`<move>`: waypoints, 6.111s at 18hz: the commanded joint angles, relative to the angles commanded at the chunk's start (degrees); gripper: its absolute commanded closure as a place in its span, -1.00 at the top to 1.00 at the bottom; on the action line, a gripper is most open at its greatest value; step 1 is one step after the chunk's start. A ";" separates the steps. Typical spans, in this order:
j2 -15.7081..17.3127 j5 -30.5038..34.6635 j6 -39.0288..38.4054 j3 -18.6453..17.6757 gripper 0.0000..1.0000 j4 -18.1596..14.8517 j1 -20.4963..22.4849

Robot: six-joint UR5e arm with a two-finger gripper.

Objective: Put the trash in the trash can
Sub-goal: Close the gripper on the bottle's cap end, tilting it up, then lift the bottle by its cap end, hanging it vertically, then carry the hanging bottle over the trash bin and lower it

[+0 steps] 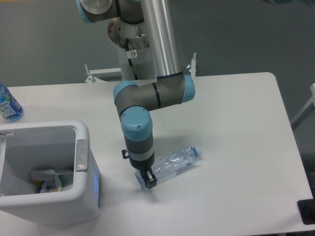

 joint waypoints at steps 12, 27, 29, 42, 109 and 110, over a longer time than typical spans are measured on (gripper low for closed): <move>0.17 -0.17 0.00 0.00 0.17 0.00 0.00; 9.75 -1.49 -19.76 4.64 0.16 0.35 7.29; 9.67 -3.59 -23.97 8.24 0.16 0.35 7.47; 9.76 -18.54 -44.02 21.26 0.16 0.44 12.48; 9.32 -20.65 -66.27 26.63 0.30 0.97 -11.69; 9.32 -20.65 -66.27 26.46 0.30 0.97 -11.69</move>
